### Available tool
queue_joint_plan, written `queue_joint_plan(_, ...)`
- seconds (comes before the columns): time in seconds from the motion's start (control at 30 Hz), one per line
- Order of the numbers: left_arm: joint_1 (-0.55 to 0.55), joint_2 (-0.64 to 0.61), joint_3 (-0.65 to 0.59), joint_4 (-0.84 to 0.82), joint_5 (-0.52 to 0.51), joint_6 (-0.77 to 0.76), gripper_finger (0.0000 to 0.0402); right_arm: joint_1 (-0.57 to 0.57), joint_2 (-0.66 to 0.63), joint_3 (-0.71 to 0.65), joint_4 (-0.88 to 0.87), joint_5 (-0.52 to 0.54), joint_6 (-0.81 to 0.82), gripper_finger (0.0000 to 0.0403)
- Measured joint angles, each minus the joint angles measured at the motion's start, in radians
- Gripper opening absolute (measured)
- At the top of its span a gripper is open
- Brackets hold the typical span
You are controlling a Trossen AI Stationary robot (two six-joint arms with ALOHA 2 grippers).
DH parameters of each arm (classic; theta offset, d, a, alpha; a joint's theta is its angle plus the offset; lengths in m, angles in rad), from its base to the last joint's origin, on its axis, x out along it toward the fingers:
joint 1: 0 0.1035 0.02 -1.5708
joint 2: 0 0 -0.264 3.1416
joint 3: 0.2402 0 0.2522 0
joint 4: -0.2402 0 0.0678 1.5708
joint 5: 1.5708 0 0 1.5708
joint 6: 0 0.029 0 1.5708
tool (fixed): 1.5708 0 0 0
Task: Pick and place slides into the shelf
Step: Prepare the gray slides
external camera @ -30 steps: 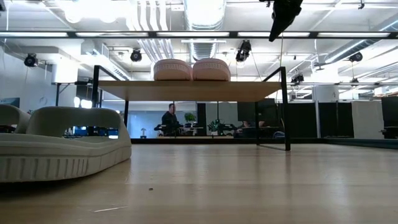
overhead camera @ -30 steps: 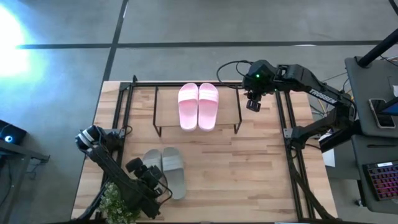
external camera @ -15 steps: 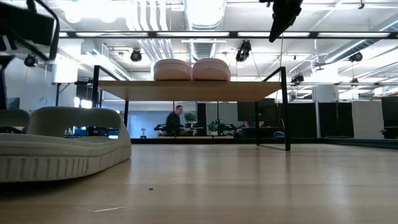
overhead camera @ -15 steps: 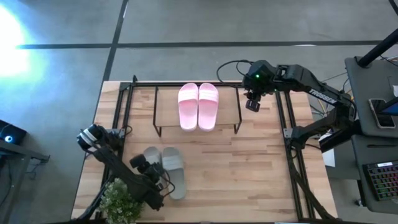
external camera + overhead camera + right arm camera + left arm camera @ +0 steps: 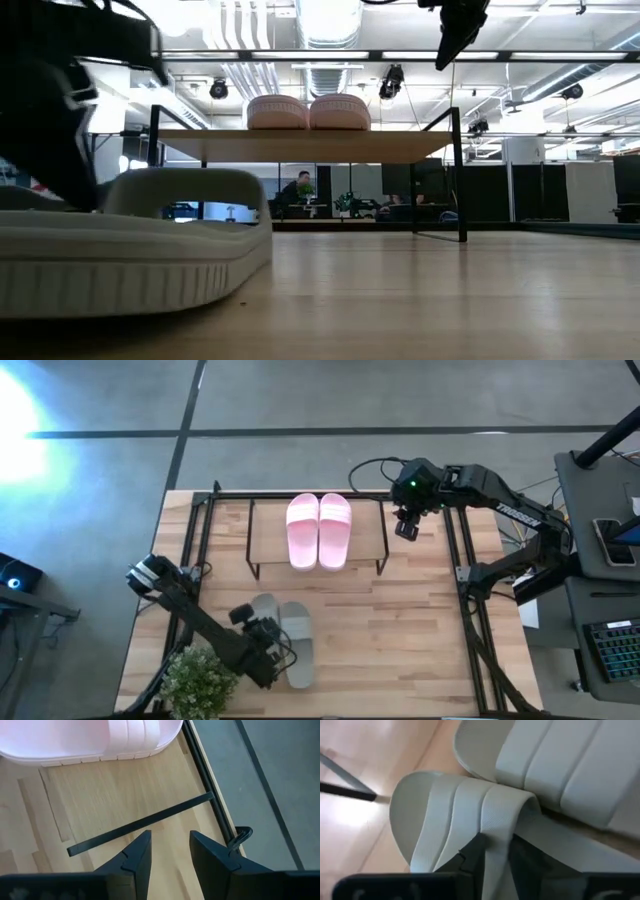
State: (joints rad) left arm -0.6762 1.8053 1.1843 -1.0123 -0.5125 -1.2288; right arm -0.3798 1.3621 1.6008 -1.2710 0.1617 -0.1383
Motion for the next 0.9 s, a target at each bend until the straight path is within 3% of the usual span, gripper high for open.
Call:
queue_joint_plan(0.17,0.091,-0.001,0.000,0.079,-0.097,0.122,0.0052,0.000,0.000,0.000,-0.003,0.042,0.000,0.0125)
queue_joint_plan(0.37,0.170,0.008,-0.008,0.338,-0.098,0.384,0.0052,0.000,0.000,0.000,-0.038,0.052,-0.001,0.0125)
queue_joint_plan(0.9,0.170,-0.105,0.000,0.313,0.021,0.399,0.0052,0.000,-0.002,-0.001,-0.078,0.049,-0.038,0.0125)
